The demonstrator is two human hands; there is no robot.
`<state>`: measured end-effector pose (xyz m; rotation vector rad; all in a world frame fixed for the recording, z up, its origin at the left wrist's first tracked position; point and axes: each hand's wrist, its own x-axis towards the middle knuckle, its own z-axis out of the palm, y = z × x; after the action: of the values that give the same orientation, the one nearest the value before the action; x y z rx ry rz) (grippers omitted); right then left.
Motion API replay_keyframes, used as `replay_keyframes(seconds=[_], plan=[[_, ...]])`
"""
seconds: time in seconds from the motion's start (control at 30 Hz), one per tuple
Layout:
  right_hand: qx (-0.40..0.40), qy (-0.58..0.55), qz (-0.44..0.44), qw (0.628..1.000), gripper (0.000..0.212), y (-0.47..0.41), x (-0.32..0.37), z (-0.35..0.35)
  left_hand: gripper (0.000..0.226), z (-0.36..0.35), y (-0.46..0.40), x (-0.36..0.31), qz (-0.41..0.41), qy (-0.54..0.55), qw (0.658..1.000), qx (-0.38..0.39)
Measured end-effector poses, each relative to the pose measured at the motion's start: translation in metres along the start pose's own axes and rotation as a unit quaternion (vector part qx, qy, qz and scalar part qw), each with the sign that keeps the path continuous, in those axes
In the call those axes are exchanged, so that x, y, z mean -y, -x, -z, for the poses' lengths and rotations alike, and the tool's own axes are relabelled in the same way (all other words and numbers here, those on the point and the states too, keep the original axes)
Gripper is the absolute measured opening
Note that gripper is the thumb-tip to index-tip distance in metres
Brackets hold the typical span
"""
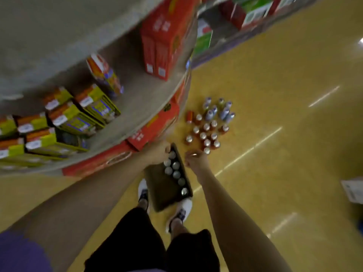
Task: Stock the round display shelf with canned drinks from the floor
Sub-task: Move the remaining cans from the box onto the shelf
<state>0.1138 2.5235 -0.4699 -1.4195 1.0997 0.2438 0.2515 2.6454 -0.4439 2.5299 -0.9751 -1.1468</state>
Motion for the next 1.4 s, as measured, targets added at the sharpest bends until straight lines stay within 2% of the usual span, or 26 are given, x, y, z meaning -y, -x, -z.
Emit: replay_keyframes(seconds=[0.1, 0.27, 0.37, 0.5, 0.73, 0.9, 1.27, 1.4], plan=[[0.0, -0.025, -0.044, 0.999, 0.011, -0.022, -0.051, -0.018, 0.011, -0.058, -0.016, 0.038, 0.029, 0.023, 0.999, 0.028], [-0.015, -0.037, -0.076, 0.996, 0.017, -0.07, -0.124, -0.053, 0.017, -0.129, -0.039, 0.088, 0.076, 0.035, 0.993, 0.079], [-0.035, 0.002, -0.108, 0.994, 0.011, -0.103, -0.174, -0.078, 0.032, -0.169, -0.057, 0.116, 0.098, 0.041, 0.99, 0.088], [-0.029, 0.101, -0.096, 0.99, 0.02, -0.126, -0.211, -0.102, 0.042, -0.217, -0.083, 0.14, 0.097, 0.037, 0.989, 0.106], [-0.053, 0.137, -0.13, 0.981, 0.033, -0.185, -0.292, -0.13, 0.037, -0.31, -0.151, 0.177, 0.112, 0.055, 0.981, 0.15], [-0.031, 0.226, -0.135, 0.964, 0.038, -0.223, -0.342, -0.15, 0.029, -0.368, -0.195, 0.204, 0.154, 0.115, 0.968, 0.16], [0.03, 0.383, -0.171, 0.907, 0.055, -0.309, -0.44, -0.182, 0.027, -0.483, -0.249, 0.253, 0.196, 0.147, 0.959, 0.142], [-0.011, 0.41, -0.185, 0.893, 0.048, -0.335, -0.461, -0.191, 0.022, -0.51, -0.256, 0.265, 0.192, 0.16, 0.96, 0.126]])
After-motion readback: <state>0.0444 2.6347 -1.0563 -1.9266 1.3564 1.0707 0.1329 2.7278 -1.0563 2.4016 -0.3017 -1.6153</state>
